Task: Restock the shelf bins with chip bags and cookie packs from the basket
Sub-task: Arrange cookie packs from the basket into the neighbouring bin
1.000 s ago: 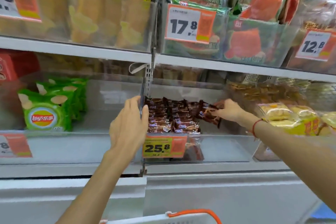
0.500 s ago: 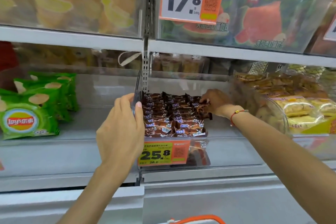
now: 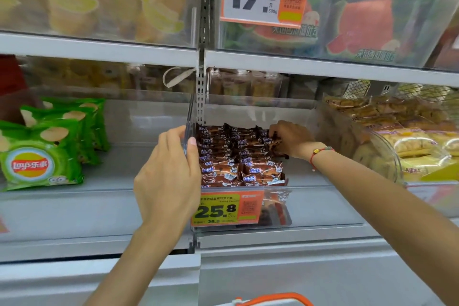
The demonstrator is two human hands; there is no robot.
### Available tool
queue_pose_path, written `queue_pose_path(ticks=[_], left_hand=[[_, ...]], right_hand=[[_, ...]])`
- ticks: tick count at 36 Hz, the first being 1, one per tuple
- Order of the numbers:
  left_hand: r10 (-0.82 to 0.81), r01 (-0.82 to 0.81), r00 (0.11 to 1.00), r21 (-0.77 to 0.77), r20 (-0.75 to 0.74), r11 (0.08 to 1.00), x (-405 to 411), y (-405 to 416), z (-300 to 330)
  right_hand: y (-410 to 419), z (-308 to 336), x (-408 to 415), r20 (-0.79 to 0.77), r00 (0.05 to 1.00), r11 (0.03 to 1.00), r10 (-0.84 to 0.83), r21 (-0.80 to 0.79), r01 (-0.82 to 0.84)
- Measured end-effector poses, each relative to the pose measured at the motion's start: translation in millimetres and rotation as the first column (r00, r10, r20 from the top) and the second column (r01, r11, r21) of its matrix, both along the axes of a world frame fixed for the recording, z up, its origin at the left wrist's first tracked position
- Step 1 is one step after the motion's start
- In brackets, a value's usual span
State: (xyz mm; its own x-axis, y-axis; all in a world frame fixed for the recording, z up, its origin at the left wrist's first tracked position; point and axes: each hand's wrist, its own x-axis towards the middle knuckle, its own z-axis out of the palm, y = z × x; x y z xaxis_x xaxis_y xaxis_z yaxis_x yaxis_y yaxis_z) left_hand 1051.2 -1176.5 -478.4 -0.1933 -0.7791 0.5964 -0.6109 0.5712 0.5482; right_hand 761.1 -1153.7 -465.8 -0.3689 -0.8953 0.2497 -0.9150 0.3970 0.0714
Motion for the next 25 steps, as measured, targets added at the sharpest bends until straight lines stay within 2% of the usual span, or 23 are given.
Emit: queue_pose_path(ticks=[7, 13, 19, 22, 25], left_hand=[[-0.005, 0.005, 1.0, 0.004, 0.008, 1.0, 1, 0, 0], [-0.019, 0.018, 0.999, 0.031, 0.026, 0.999, 3, 1, 1], [-0.123, 0.124, 0.992, 0.126, -0.008, 0.984, 10, -3, 4], [-0.136, 0.154, 0.983, 0.153, -0.121, 0.976, 16, 2, 10], [-0.127, 0.151, 0.973, 0.119, -0.192, 0.981, 22, 17, 18]], right_hand=[[5, 5, 2, 0.213, 0.976, 0.999, -0.043, 0.017, 0.041], [24, 23, 19, 0.216, 0.975, 0.999, -0.045, -0.014, 0.05], [63, 31, 54, 0.187, 0.982, 0.98, -0.013, -0.191, 0.049], [87, 35, 81, 0.198, 0.98, 0.947, 0.01, -0.317, 0.054], [112, 38, 106, 0.264, 0.963, 0.935, 0.047, -0.352, 0.051]])
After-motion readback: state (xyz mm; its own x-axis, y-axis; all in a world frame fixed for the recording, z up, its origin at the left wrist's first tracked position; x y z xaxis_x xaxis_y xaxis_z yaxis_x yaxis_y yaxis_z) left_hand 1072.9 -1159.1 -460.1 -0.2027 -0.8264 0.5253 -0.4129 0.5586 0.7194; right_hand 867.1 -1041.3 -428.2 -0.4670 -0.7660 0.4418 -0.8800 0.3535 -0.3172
